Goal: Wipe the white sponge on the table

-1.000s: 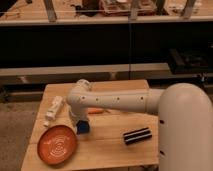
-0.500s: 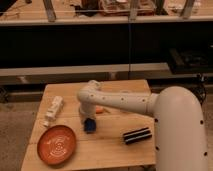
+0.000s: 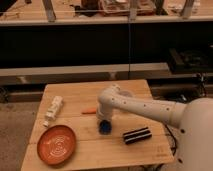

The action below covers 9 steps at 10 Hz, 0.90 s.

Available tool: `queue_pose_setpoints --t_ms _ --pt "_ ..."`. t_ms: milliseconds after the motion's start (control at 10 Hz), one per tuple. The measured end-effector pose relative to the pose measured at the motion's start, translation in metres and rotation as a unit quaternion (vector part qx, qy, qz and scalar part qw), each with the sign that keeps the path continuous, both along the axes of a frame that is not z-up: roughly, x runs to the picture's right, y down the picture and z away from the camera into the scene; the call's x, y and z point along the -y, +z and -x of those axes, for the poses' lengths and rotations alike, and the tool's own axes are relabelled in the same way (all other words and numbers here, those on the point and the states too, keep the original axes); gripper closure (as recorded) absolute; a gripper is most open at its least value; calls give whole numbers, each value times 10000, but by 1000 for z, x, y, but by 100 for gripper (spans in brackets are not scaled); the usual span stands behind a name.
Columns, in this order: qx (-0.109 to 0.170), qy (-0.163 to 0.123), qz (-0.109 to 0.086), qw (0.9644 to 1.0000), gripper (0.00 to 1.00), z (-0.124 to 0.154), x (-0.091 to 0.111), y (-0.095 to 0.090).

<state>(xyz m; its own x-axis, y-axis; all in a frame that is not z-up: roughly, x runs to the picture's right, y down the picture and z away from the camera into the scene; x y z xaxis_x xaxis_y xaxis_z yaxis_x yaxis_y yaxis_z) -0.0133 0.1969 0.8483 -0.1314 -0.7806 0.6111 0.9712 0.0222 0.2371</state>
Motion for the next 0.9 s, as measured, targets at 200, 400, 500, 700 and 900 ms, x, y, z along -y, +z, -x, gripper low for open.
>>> queue_pose_setpoints --t_ms 200,400,500,700,900 --pt "-131 -12 -17 9999 100 -12 -22 -11" --pt "-209 18 9 9998 100 -18 -34 -19" --pt "-204 -36 15 9998 100 -18 -35 -20" --pt "-169 -31 -1 9999 100 -17 -34 -21" --pt "-168 -53 10 9998 100 -17 -36 -22"
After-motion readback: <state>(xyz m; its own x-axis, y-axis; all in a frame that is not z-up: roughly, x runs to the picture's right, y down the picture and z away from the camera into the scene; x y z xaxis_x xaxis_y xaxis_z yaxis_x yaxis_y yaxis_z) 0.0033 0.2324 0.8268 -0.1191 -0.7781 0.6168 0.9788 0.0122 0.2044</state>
